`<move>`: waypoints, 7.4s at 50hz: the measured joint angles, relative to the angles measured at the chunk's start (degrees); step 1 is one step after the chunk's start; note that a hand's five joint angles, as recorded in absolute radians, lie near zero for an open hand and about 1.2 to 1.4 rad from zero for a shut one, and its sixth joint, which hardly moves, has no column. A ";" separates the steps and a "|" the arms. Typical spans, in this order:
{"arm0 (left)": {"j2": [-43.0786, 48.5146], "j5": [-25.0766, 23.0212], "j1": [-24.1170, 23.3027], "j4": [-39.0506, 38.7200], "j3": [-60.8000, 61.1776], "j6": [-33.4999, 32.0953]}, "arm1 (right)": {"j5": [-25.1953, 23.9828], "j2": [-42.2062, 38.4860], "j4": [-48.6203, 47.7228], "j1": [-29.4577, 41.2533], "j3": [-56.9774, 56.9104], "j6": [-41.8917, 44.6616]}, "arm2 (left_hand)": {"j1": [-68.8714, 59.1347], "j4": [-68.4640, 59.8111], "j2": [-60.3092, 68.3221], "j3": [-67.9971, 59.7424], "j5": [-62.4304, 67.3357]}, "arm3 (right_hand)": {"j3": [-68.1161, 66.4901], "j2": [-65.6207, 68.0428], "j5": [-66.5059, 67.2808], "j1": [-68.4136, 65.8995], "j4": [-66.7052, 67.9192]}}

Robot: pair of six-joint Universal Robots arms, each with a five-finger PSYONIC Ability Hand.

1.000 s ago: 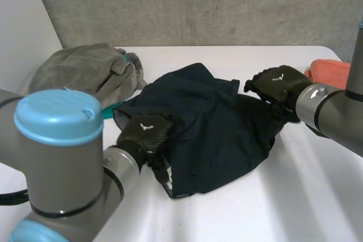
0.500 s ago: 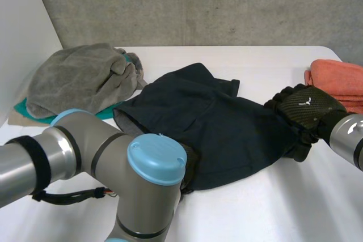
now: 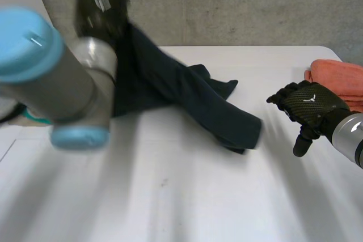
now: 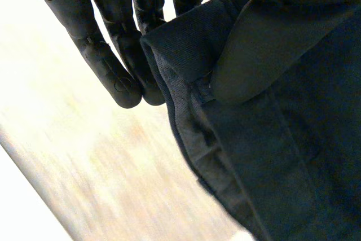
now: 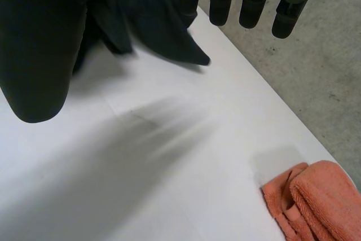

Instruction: Fold the laundry.

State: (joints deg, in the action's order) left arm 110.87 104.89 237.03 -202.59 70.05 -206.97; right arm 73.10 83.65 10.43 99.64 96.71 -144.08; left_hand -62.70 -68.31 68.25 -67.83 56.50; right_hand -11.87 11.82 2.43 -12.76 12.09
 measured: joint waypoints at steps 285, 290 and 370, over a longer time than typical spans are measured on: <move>-0.94 -27.74 13.29 22.97 4.39 1.91 | 5.96 -46.96 21.34 14.05 -63.05 -27.78 | -2.84 -0.24 0.33 -0.21 0.83 | -0.02 0.10 0.00 -0.19 0.06; -6.00 -28.82 14.18 20.61 9.71 1.07 | 6.59 -51.25 20.94 15.23 -66.90 -28.70 | -2.84 -0.24 0.33 -0.21 0.83 | -0.57 0.60 0.55 -0.49 0.52; 21.48 -11.39 -19.73 25.78 -12.96 12.07 | 7.04 -21.20 2.88 5.56 -10.85 -6.02 | 51.90 56.90 -56.58 55.97 -53.75 | 0.03 0.00 -0.05 0.00 0.01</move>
State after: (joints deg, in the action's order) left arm 132.35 93.50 217.30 -176.81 57.09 -194.90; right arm 80.14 62.45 13.31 105.20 85.86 -150.10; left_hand -10.80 -11.41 11.67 -11.87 2.76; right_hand -11.85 11.82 2.39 -12.76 12.10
